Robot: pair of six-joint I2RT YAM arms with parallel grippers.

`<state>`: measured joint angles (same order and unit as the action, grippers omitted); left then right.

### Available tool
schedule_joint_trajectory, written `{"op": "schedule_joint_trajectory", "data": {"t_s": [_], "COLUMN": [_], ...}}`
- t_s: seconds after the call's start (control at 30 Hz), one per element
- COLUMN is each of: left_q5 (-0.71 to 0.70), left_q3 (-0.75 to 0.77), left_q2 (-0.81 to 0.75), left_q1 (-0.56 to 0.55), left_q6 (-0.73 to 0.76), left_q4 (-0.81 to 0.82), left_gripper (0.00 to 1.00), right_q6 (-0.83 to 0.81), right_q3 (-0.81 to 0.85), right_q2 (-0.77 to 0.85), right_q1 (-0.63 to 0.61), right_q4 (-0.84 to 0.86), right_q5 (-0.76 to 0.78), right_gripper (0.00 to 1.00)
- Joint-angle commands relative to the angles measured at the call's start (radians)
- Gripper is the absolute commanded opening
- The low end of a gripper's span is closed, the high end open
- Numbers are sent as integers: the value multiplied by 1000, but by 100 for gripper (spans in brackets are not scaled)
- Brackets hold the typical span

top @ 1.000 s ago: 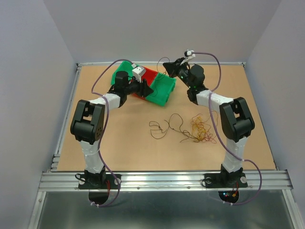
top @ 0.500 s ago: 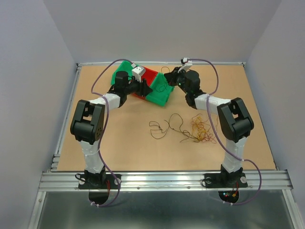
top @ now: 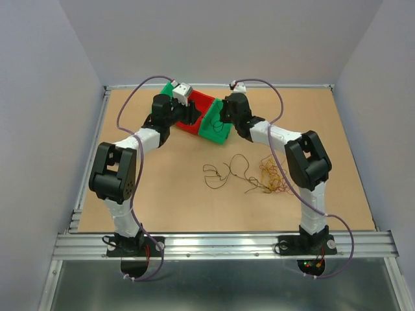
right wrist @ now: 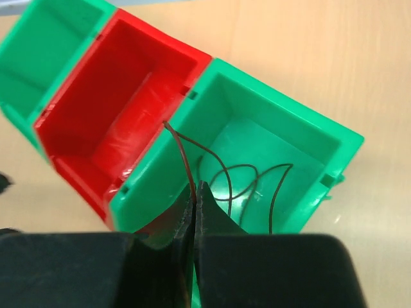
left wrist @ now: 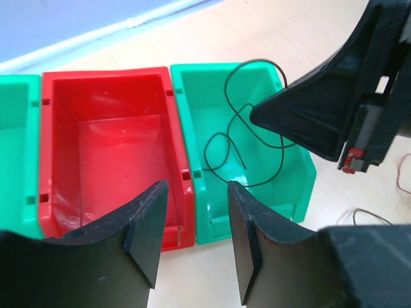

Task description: Untangle the cables

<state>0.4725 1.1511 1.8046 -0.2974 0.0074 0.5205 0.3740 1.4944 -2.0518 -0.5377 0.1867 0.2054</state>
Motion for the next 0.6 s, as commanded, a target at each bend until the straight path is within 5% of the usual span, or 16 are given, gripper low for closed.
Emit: {"op": "schedule_joint_trajectory", "data": {"t_s": [0.0,0.1,0.3,0.57], "left_q5": [-69,-112,-202,-492], "left_q3": [-24,-33,-56,-94], "left_q2": [-65,-77,-103,-211], "left_q1": [-5,-5,0,7], "left_q6": [3,-3,-50,-132], "left_q4": [61,69,107,110], "left_gripper": [53,53,54,49], "right_q6": [36,42,28,-44], "right_q3": [85,104,390,580], "right_q2": [-21,-42,-264,-406], "right_q1": [-2,-13,-19,-10], "right_q4": [-81,-104,-375,-630], "right_q5": [91,106,114,104], "right_gripper": [0,1,2,6]}}
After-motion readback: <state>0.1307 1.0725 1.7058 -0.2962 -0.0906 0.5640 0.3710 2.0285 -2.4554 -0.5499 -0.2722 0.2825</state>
